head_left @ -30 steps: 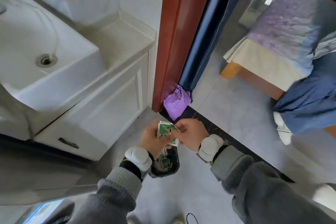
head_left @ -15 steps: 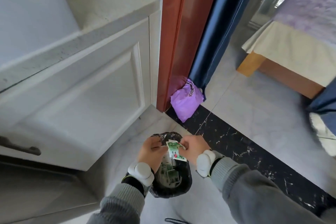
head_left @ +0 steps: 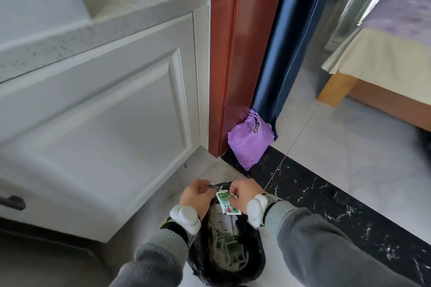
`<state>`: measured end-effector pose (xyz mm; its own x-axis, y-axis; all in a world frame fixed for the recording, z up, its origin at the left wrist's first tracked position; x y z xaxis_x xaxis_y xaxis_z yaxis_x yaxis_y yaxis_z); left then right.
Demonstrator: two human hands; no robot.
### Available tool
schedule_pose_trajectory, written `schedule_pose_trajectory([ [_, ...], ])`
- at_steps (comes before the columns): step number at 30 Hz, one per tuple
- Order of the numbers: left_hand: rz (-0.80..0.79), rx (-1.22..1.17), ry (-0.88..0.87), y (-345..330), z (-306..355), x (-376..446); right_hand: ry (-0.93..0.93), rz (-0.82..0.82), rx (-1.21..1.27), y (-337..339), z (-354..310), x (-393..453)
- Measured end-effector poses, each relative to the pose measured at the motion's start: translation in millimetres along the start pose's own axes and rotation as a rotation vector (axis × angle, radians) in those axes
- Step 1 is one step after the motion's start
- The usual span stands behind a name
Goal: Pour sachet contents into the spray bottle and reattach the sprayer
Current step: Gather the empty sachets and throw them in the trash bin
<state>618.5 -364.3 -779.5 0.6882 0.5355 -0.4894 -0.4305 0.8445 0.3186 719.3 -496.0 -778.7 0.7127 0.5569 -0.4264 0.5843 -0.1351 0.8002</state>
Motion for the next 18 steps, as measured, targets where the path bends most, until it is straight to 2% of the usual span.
schedule_pose_trajectory([
  [3, 0.011, 0.037, 0.005, -13.5, -12.5, 9.0, 0.010, -0.010, -0.022, -13.3, 3.4, 4.1],
  [10, 0.016, 0.125, 0.045, -29.2, -40.7, 8.1, -0.056, -0.255, -0.128, -61.7, 15.4, 0.8],
  [15, 0.013, 0.133, 0.011, -25.5, -43.1, 6.0, -0.033, -0.221, -0.143, -62.4, 15.4, 0.2],
  [18, 0.002, 0.109, -0.004, -22.9, -47.2, 6.8, -0.058, -0.254, -0.165, -64.5, 10.8, 0.4],
])
Point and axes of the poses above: each hand's wrist, its own x-axis towards the middle knuckle, its own y-axis out of the back of the hand, z = x × y, the point moved 10 cm from there along x, towards the middle knuckle, and after that the axes turned 2 degrees about x, right-handed, at the moved point
